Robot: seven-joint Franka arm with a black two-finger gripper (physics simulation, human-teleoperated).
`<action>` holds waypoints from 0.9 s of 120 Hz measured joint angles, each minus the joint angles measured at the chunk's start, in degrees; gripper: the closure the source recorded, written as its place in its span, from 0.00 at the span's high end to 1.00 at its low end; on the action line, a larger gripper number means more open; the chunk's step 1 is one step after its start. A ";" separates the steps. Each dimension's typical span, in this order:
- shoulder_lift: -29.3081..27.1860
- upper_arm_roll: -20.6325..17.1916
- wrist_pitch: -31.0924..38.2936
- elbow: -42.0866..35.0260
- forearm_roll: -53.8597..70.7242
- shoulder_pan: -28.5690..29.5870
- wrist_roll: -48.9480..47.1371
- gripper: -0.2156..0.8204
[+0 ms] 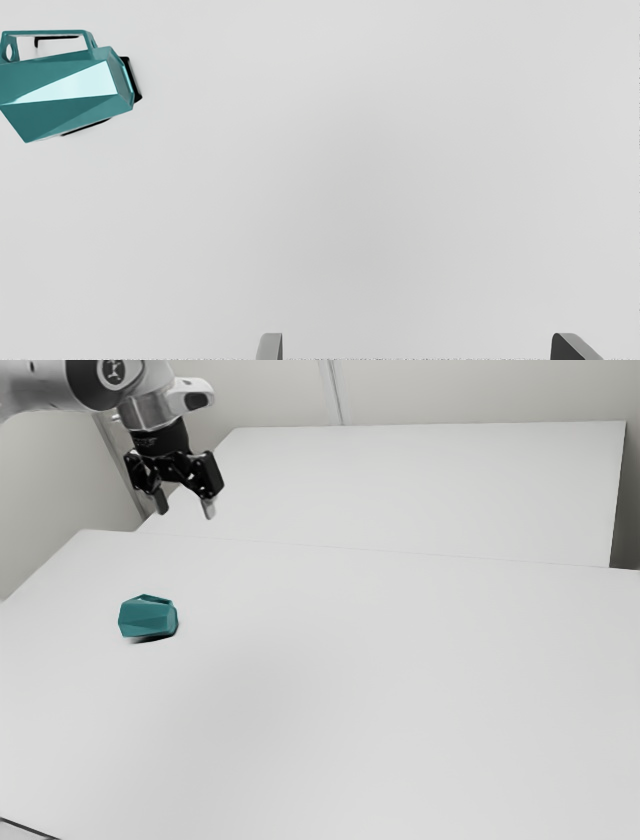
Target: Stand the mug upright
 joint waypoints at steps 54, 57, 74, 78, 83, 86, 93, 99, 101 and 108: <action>-1.04 0.53 -1.06 -0.05 0.74 -2.94 -1.40 0.77; -1.10 0.53 -1.14 -0.06 0.76 -2.98 -1.44 0.77; -1.31 0.55 -1.43 -0.13 0.83 -3.25 -1.01 0.77; -1.34 0.54 -1.48 -0.17 0.83 -3.28 -0.82 0.77; -1.38 0.56 -1.52 -0.31 0.84 -3.35 -0.58 0.77; -1.39 0.58 -1.54 -0.42 0.84 -3.39 -0.43 0.77; -1.40 0.64 -1.58 -0.53 0.85 -3.45 -0.01 0.77; -1.40 0.73 -1.61 -0.57 0.86 -3.51 0.35 0.77; -1.40 0.75 -1.62 -0.58 0.86 -3.50 0.49 0.77; -1.41 0.78 -1.65 -0.59 0.88 -3.43 0.95 0.77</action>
